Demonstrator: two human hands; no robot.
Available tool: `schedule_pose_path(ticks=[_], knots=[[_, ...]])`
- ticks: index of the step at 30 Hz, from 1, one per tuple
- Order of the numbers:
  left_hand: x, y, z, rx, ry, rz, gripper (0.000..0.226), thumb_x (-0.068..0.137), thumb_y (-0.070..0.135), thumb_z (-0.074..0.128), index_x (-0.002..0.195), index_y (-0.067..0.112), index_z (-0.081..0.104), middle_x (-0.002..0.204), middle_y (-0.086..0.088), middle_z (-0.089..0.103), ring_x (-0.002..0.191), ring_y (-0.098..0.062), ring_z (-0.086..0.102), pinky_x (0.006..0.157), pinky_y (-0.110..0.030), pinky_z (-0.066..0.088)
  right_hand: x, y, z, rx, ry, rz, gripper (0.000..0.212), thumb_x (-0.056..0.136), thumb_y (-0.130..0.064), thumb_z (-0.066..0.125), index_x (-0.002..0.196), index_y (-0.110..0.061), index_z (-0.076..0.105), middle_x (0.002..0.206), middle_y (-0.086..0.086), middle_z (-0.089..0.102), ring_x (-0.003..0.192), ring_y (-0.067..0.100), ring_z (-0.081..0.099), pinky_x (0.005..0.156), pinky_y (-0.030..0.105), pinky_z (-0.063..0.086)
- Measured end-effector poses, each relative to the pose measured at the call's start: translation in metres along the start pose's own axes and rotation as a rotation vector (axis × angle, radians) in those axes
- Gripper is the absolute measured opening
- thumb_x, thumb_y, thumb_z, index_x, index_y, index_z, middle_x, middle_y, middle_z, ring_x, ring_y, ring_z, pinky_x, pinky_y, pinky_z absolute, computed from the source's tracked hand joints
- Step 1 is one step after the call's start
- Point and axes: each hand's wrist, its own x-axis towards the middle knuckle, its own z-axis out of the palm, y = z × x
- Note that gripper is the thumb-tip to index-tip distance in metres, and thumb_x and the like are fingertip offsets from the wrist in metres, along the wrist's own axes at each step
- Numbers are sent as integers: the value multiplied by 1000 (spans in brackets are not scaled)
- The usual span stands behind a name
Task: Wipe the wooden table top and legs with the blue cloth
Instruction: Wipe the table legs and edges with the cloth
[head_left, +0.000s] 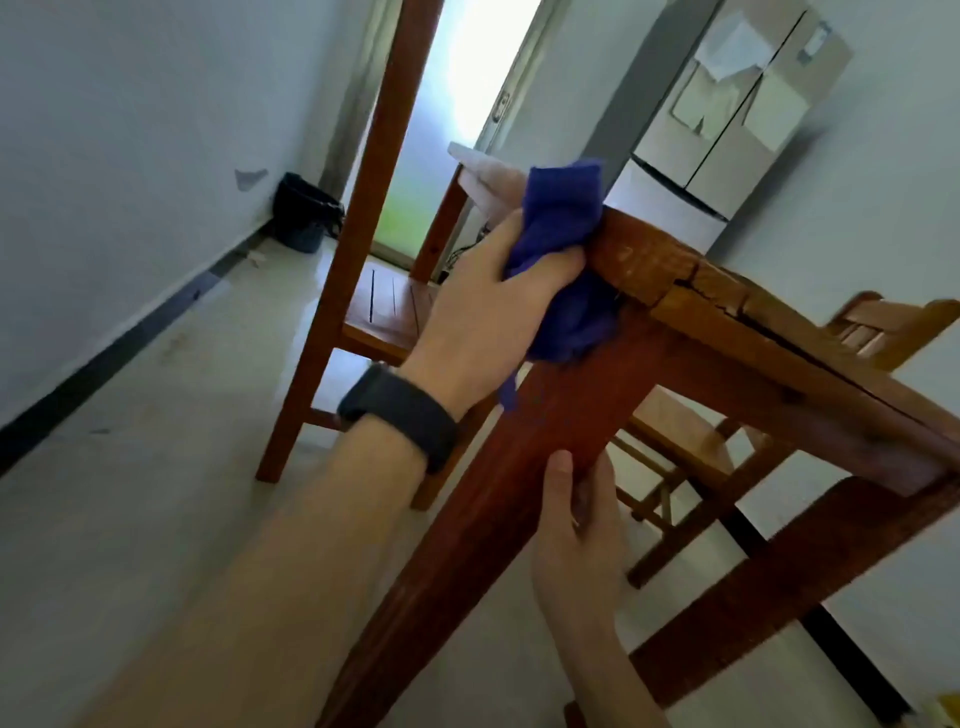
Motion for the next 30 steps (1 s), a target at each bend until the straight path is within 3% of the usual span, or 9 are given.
schedule_pose_path(ticks=[6, 10, 12, 16, 20, 23, 26, 28, 30], knots=[[-45, -58, 29, 128, 129, -107, 25, 94, 47, 52, 95, 25, 64, 84, 5, 71, 74, -3, 67, 67, -19, 51, -1, 5, -3, -51, 59, -46, 39, 102, -28, 47, 140, -34, 43, 114, -20, 63, 96, -13, 59, 77, 18, 51], [-57, -78, -2, 464, 59, -96, 19, 96, 40, 55, 79, 32, 54, 67, 8, 59, 62, 1, 58, 59, -11, 44, 0, 8, -7, -94, 62, -88, 49, 97, -54, 37, 142, -36, 43, 117, -24, 62, 101, -7, 60, 82, 24, 51], [-54, -72, -9, 510, 66, -125, 17, 98, 38, 52, 82, 32, 52, 73, 9, 60, 64, -2, 58, 62, -15, 43, 0, 6, -6, -133, 63, -87, 56, 94, -63, 34, 143, -37, 41, 123, -20, 61, 105, -6, 59, 90, 29, 53], [-20, -39, 11, 279, 90, 43, 12, 97, 42, 53, 87, 37, 53, 84, 7, 61, 76, -10, 63, 71, -26, 50, -2, -1, 1, 3, -24, -53, 43, 101, -43, 40, 143, -41, 39, 112, -37, 59, 98, -24, 54, 72, -2, 43], [-33, -64, 23, 465, 77, 202, 15, 95, 47, 52, 106, 37, 52, 107, 4, 56, 92, -11, 58, 78, -24, 48, -1, 7, -1, 43, 8, -67, 43, 103, -39, 34, 146, -36, 38, 111, -39, 59, 101, -19, 56, 76, 2, 46], [-108, -133, -10, 638, 65, -42, 43, 95, 54, 42, 130, 30, 50, 126, 8, 51, 103, -4, 54, 91, -24, 48, -3, 20, -1, 24, 23, -92, 54, 99, -49, 34, 152, -39, 27, 129, -29, 52, 111, -15, 52, 90, 15, 47], [-188, -209, -66, 705, 0, -429, 45, 90, 67, 38, 118, 36, 53, 116, 5, 57, 98, -10, 59, 91, -36, 51, -9, 27, 7, 68, -10, -125, 59, 97, -49, 40, 151, -47, 16, 129, -48, 38, 117, -23, 42, 93, 14, 38], [-211, -235, -92, 738, -35, -531, 64, 83, 79, 31, 109, 28, 60, 103, 1, 62, 90, -18, 62, 85, -41, 51, -16, 37, 14, 44, -30, -156, 59, 98, -45, 42, 149, -50, 11, 129, -53, 33, 122, -23, 38, 96, 14, 37], [-205, -235, -98, 729, 46, -497, 45, 94, 62, 38, 102, 24, 60, 91, 0, 63, 79, -17, 62, 76, -45, 52, -27, 53, 22, -10, -67, -159, 60, 101, -41, 43, 150, -50, 9, 131, -51, 32, 124, -21, 38, 101, 19, 38]])
